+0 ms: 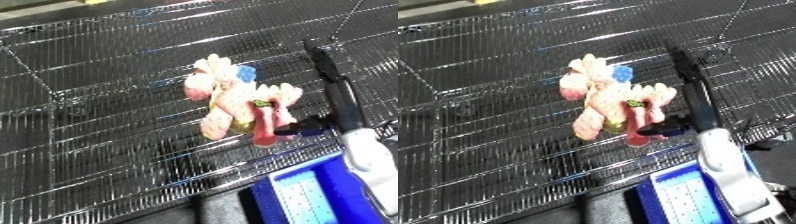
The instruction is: Pick up the object and place it into the box
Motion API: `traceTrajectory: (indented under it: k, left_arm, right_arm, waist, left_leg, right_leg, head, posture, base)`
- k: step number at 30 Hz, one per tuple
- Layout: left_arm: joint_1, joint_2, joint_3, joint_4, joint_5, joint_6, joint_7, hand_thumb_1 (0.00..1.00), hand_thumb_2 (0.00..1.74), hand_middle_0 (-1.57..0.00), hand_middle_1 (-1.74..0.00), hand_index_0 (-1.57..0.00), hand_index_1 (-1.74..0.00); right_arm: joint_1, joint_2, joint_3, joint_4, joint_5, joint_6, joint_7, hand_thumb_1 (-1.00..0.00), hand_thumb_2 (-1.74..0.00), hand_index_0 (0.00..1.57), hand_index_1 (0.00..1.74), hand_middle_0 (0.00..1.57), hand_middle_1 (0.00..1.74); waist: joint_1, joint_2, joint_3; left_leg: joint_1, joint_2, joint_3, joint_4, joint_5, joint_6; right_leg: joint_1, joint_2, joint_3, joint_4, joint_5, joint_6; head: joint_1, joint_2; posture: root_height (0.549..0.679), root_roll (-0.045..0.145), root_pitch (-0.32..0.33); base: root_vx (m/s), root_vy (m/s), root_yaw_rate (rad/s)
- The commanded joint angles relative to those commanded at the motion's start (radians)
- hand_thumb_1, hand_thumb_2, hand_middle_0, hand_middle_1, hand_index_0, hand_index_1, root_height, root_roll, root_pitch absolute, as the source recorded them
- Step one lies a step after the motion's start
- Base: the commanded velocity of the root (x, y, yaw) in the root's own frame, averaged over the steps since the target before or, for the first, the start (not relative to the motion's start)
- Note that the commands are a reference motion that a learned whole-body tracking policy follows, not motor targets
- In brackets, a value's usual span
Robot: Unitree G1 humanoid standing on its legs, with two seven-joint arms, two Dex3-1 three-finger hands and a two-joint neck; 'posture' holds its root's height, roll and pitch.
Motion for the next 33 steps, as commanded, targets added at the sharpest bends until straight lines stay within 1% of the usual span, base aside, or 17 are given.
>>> traceTrajectory:
  k: [3,6,13,17,20,22,24,26,28,31,33]
  left_arm:
    - [0.004,0.001,-0.015,0.001,-0.011,-0.005,0.001,1.0,1.74,-1.57,-1.74,-1.57,-1.74]
    - [0.005,0.003,-0.03,0.015,-0.02,-0.009,0.002,1.0,1.74,-1.57,-1.74,-1.57,-1.74]
    - [0.011,0.013,-0.052,0.031,-0.033,-0.023,0.003,1.0,1.74,-1.57,-1.74,-1.57,-1.74]
    - [0.023,0.013,-0.057,0.01,-0.063,-0.031,-0.005,1.0,1.74,-1.57,-1.74,-1.57,-1.74]
    - [0.036,0.018,-0.059,-0.01,-0.083,-0.033,-0.016,1.0,1.74,-1.57,-1.74,-1.57,-1.74]
    - [0.04,0.023,-0.06,-0.021,-0.091,-0.036,-0.023,1.0,1.74,-1.57,-1.74,-1.57,-1.74]
    - [0.039,0.027,-0.062,-0.029,-0.095,-0.04,-0.028,1.0,1.74,-1.57,-1.74,-1.57,-1.74]
    - [0.039,0.028,-0.065,-0.033,-0.097,-0.044,-0.028,1.0,1.74,-1.57,-1.74,-1.57,-1.74]
    - [0.043,0.028,-0.067,-0.035,-0.098,-0.048,-0.024,1.0,1.74,-1.57,-1.74,-1.57,-1.74]
    - [0.055,0.027,-0.073,-0.039,-0.101,-0.051,-0.019,1.0,1.74,-1.57,-1.74,-1.57,-1.74]
    - [0.063,0.026,-0.078,-0.038,-0.104,-0.05,-0.02,1.0,1.74,-1.57,-1.74,-1.57,-1.74]
  right_arm:
    - [-0.051,0.008,0.026,0.068,0.008,0.009,-0.013,0.0,0.0,0.0,0.0,0.0,0.0]
    - [-0.094,0.022,0.057,0.136,0.005,0.009,-0.011,0.0,0.0,0.0,0.0,0.0,0.0]
    - [-0.227,0.043,0.165,0.291,-0.026,0.004,0.018,0.0,0.0,0.0,0.0,0.0,0.0]
    - [-0.276,0.053,0.213,0.361,-0.003,0.017,0.058,0.0,0.0,0.0,0.0,0.0,0.0]
    - [-0.318,0.046,0.255,0.408,-0.004,0.03,0.089,0.0,0.0,0.0,0.0,0.0,0.0]
    - [-0.345,0.043,0.282,0.437,-0.026,0.039,0.099,0.0,0.0,0.0,0.0,0.0,0.0]
    - [-0.371,0.045,0.303,0.469,-0.051,0.048,0.104,0.0,0.0,0.0,0.0,0.0,0.0]
    - [-0.398,0.048,0.32,0.497,-0.072,0.054,0.105,0.0,0.0,0.0,0.0,0.0,0.0]
    - [-0.424,0.047,0.335,0.508,-0.088,0.054,0.1,0.0,0.0,0.0,0.0,0.0,0.0]
    - [-0.452,0.034,0.353,0.509,-0.107,0.052,0.086,0.0,0.0,0.0,0.0,0.0,0.0]
    - [-0.465,0.027,0.364,0.522,-0.119,0.052,0.085,0.0,0.0,0.0,0.0,0.0,0.0]
  waist:
    - [0.004,0.008,0.0]
    - [0.008,0.012,0.0]
    - [0.023,0.019,0.0]
    - [0.035,0.025,0.0]
    - [0.043,0.028,0.0]
    - [0.048,0.031,0.0]
    - [0.051,0.034,0.0]
    - [0.054,0.037,0.0]
    - [0.055,0.041,0.0]
    - [0.055,0.045,0.0]
    - [0.055,0.047,0.0]
  left_leg:
    - [-0.024,-0.003,-0.003,0.01,-0.001,-0.0007]
    - [-0.041,-0.002,-0.005,0.014,0.0,-0.0023]
    - [-0.085,-0.003,-0.018,0.028,0.002,-0.007]
    - [-0.11,-0.005,-0.024,0.03,0.007,-0.0096]
    - [-0.125,-0.007,-0.027,0.03,0.011,-0.0115]
    - [-0.132,-0.008,-0.029,0.029,0.013,-0.0125]
    - [-0.138,-0.009,-0.03,0.028,0.013,-0.0131]
    - [-0.144,-0.009,-0.032,0.029,0.013,-0.0136]
    - [-0.156,-0.011,-0.034,0.032,0.014,-0.0142]
    - [-0.18,-0.013,-0.039,0.037,0.017,-0.0153]
    - [-0.195,-0.014,-0.041,0.039,0.02,-0.0166]
  right_leg:
    - [-0.02,-0.0011,-0.002,0.006,0.002,-0.0009]
    - [-0.032,-0.0021,-0.005,0.007,0.006,-0.0009]
    - [-0.063,-0.0023,-0.013,0.009,0.013,-0.0018]
    - [-0.083,-0.0046,-0.018,0.012,0.017,-0.0038]
    - [-0.095,-0.0061,-0.022,0.013,0.018,-0.0057]
    - [-0.101,-0.0065,-0.024,0.012,0.019,-0.0067]
    - [-0.106,-0.0065,-0.025,0.012,0.019,-0.0076]
    - [-0.112,-0.0061,-0.026,0.013,0.018,-0.0086]
    - [-0.122,-0.005,-0.026,0.017,0.017,-0.0096]
    - [-0.144,-0.0045,-0.026,0.026,0.016,-0.0105]
    - [-0.157,-0.0053,-0.027,0.03,0.015,-0.0115]
  head:
    - [0.049,-0.012]
    - [0.071,-0.014]
    - [0.087,-0.016]
    - [0.096,-0.02]
    - [0.106,-0.004]
    - [0.111,-0.005]
    - [0.113,0.012]
    - [0.123,0.048]
    - [0.13,0.071]
    - [0.137,0.07]
    - [0.145,0.087]
  posture:
    - [0.64,0.048,-0.026]
    - [0.64,0.045,-0.016]
    - [0.639,0.039,0.007]
    - [0.637,0.036,0.021]
    - [0.637,0.035,0.031]
    - [0.637,0.035,0.037]
    - [0.637,0.034,0.042]
    - [0.637,0.034,0.047]
    - [0.636,0.034,0.055]
    - [0.635,0.034,0.069]
    - [0.634,0.035,0.077]
  base:
    - [-0.011,0.01,0.054]
    - [-0.008,0.019,0.03]
    - [-0.007,0.006,0.051]
    - [0.001,0.002,0.075]
    - [0.008,0.002,0.058]
    - [0.013,0.006,0.033]
    - [0.02,0.008,0.027]
    - [0.023,0.006,0.03]
    - [0.018,0.003,0.051]
    - [0.005,0.002,0.069]
    - [0.002,-0.001,0.08]
